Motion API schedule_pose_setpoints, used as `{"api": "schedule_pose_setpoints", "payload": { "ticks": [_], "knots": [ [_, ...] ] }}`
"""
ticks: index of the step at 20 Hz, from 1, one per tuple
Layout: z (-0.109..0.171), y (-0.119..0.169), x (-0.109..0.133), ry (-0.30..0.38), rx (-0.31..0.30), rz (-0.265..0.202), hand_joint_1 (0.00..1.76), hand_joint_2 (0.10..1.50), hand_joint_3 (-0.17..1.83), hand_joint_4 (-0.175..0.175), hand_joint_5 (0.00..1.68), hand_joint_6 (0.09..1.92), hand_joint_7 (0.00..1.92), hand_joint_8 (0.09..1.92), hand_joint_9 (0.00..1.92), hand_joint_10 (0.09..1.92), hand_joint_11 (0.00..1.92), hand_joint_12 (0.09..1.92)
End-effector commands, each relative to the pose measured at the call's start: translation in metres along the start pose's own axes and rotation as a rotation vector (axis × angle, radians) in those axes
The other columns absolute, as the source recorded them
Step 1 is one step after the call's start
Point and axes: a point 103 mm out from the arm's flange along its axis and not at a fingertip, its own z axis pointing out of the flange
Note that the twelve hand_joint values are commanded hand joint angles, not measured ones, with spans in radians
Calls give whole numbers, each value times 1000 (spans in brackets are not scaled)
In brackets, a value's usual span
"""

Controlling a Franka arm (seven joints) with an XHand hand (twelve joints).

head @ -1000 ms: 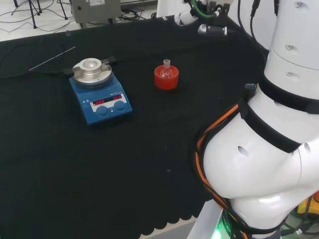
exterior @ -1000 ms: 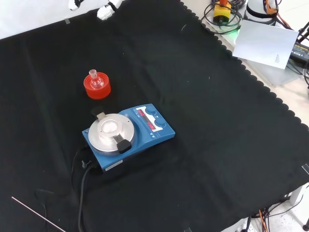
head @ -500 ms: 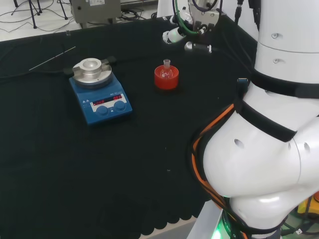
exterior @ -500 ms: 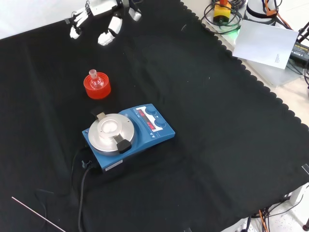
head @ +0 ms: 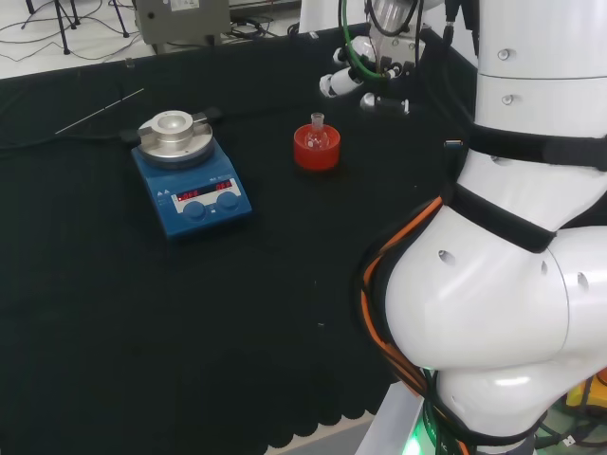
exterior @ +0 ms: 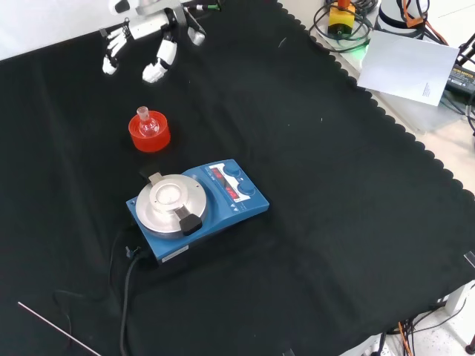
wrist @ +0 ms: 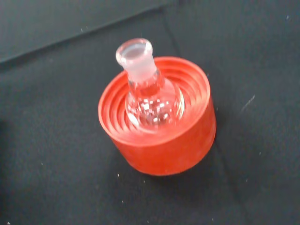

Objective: Pick up the round-bottom flask.

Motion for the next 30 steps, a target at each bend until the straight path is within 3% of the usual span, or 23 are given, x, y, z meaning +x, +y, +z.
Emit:
{"api": "schedule_pose_setpoints", "payload": {
  "ticks": [1,6,13,30],
  "knots": [
    [23,6,6,-9,0,5,709,789,565,-59,517,87,194,720,315,760,0,1307],
    [37,7,5,2,6,-6,702,780,563,-58,521,87,196,720,316,760,0,1308],
    [54,7,9,-33,-1,-25,695,767,559,-57,527,87,201,721,317,760,0,1309],
    [82,16,1,24,-21,-35,739,764,555,-56,568,87,213,721,323,761,0,1321]
  ]
}}
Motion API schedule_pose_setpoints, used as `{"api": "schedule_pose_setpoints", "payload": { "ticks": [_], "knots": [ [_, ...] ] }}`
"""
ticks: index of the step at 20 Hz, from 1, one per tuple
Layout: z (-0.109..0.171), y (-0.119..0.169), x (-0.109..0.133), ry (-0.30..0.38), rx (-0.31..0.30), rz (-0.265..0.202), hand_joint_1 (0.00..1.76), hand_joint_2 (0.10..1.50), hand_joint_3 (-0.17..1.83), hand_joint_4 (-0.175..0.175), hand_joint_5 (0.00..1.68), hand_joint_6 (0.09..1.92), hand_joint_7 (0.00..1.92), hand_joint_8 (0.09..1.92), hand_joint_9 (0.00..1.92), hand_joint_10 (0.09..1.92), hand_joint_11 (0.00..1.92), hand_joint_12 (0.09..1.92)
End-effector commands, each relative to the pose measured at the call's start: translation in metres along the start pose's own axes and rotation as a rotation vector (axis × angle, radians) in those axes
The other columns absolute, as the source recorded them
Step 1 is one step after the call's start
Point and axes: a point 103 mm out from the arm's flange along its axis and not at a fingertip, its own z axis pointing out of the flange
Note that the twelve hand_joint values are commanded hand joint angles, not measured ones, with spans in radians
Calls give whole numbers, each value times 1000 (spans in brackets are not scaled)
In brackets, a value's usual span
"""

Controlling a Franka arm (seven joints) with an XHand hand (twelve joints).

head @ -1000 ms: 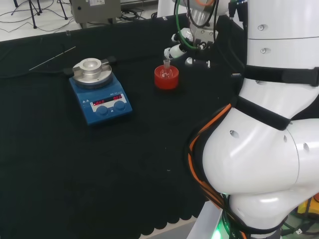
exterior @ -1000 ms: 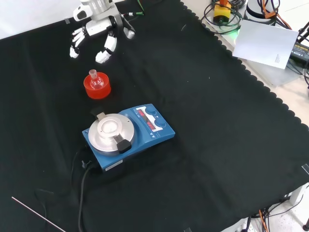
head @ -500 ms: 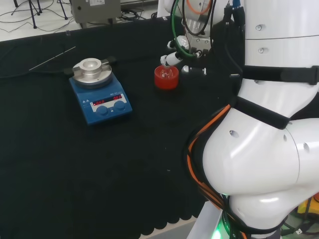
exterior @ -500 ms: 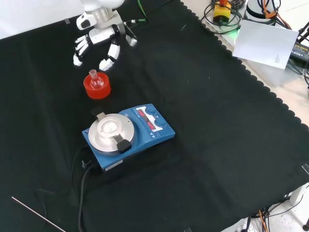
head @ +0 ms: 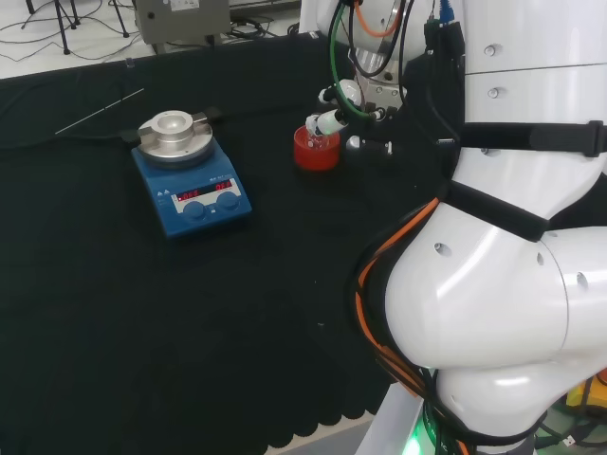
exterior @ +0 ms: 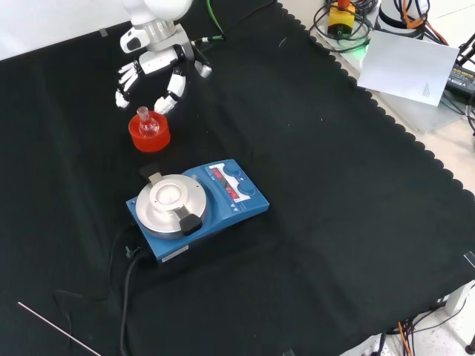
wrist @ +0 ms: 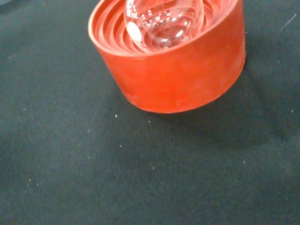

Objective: Pick up the round-bottom flask.

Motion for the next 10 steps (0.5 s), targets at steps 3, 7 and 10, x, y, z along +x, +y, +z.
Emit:
{"api": "schedule_pose_setpoints", "payload": {
  "ticks": [3,7,10],
  "knots": [
    [7,5,-1,1,-23,-2,786,769,558,-55,603,94,215,719,326,759,0,1323],
    [12,8,-1,-3,-31,-3,802,765,561,-55,628,113,219,717,330,757,0,1331],
    [13,11,-2,4,-31,-1,808,757,573,-54,636,141,226,712,337,749,0,1338]
  ]
}}
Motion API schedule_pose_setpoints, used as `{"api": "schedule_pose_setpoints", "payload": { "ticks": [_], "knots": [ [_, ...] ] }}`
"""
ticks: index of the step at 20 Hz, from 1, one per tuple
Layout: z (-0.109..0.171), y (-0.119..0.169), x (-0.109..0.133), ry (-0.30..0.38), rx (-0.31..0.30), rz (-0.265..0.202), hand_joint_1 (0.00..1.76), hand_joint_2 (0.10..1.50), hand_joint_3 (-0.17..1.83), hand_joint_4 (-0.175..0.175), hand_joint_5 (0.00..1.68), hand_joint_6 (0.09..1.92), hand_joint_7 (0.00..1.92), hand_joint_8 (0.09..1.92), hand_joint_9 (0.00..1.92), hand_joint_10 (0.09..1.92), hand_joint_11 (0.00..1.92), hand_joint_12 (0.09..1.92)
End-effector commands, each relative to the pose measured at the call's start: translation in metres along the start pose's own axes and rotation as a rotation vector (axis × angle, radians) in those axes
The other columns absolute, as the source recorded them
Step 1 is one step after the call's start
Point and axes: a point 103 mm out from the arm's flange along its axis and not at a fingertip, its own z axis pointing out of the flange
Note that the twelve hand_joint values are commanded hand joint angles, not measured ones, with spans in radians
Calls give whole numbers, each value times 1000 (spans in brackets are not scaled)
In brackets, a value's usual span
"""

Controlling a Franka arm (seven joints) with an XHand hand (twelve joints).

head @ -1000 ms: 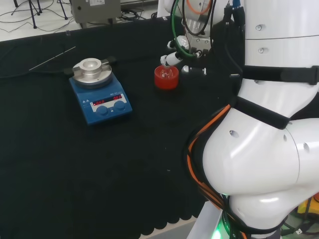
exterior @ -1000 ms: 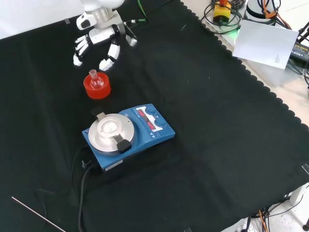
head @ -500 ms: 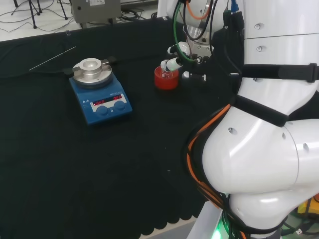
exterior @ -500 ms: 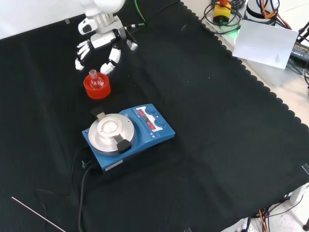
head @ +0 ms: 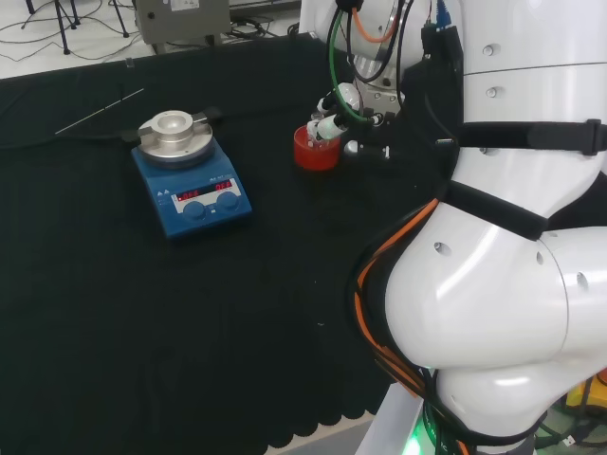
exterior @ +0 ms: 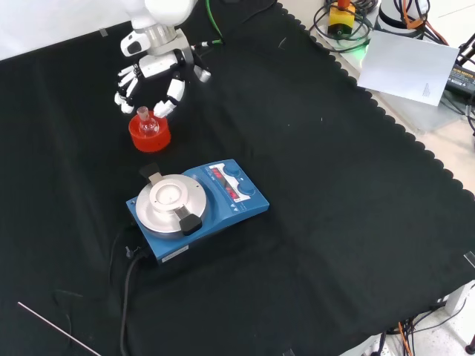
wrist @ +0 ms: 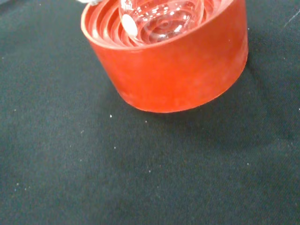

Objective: Pick up the round-bottom flask.

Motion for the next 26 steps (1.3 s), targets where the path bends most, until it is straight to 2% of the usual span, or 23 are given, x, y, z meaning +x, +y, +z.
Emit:
{"api": "schedule_pose_setpoints", "payload": {
  "ticks": [1,3,6,8,11,13,17,22,26],
  "knots": [
    [8,2,10,-11,-14,3,809,753,581,-54,634,158,229,708,341,745,0,1341],
    [10,2,13,-6,-13,4,810,748,595,-55,621,207,236,704,346,739,0,1345],
    [5,8,6,4,-14,8,810,740,614,-55,541,411,241,705,347,741,0,1352],
    [3,12,0,7,-12,9,810,739,619,-55,514,481,243,708,348,743,0,1355],
    [4,14,-5,12,-13,14,810,739,621,-55,507,507,246,709,349,744,0,1356],
    [10,11,10,-12,-16,10,810,739,622,-56,507,513,247,710,350,745,0,1356],
    [11,11,11,-15,-29,15,810,738,627,-56,496,552,249,711,353,746,0,1361],
    [9,11,7,-9,-38,22,811,740,630,-58,514,578,254,713,360,748,0,1362],
    [3,14,-8,7,-25,16,813,741,631,-58,542,601,258,714,362,747,0,1364]
  ]
}}
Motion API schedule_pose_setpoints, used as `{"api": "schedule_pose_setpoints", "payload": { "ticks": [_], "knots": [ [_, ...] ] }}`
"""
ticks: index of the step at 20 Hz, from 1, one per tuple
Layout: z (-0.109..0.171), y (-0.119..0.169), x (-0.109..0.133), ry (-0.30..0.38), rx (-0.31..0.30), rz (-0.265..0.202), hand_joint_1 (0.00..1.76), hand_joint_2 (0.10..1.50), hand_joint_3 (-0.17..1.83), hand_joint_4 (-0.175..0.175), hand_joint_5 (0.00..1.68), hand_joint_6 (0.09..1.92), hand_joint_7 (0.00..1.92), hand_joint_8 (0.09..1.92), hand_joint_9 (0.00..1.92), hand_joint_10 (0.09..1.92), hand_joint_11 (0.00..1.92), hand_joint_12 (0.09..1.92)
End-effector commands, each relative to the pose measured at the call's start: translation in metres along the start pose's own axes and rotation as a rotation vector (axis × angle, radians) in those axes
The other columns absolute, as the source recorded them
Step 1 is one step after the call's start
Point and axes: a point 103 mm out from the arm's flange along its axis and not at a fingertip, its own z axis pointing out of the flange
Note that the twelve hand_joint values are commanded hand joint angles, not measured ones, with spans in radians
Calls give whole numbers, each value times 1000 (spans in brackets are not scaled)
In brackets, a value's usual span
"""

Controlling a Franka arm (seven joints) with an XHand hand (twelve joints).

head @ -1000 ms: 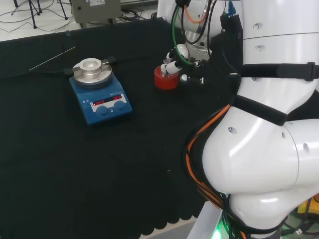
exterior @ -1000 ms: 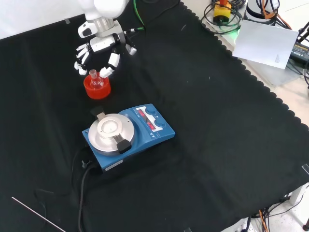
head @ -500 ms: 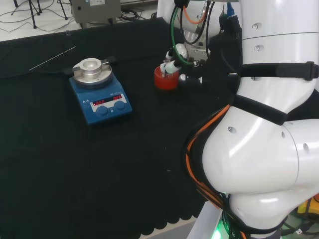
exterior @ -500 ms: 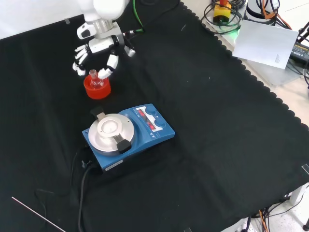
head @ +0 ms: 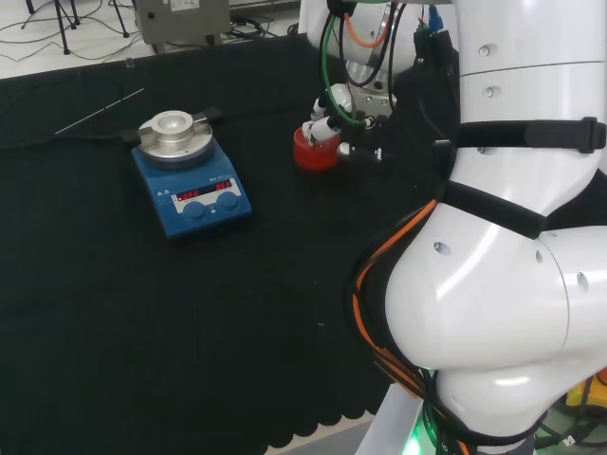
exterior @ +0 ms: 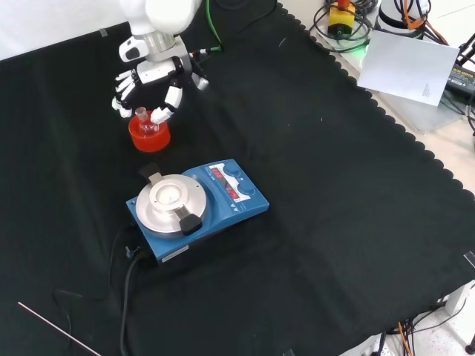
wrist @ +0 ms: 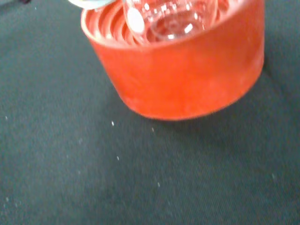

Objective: Pick up the round-bottom flask.

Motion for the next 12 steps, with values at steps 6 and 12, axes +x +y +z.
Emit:
{"api": "schedule_pose_setpoints", "payload": {
  "ticks": [6,12],
  "knots": [
    [-8,4,-10,17,-21,-9,815,747,633,-61,620,692,268,714,371,744,0,1370],
    [-10,4,-10,7,-40,-8,821,757,634,-66,669,761,285,715,393,742,13,1369]
  ]
}}
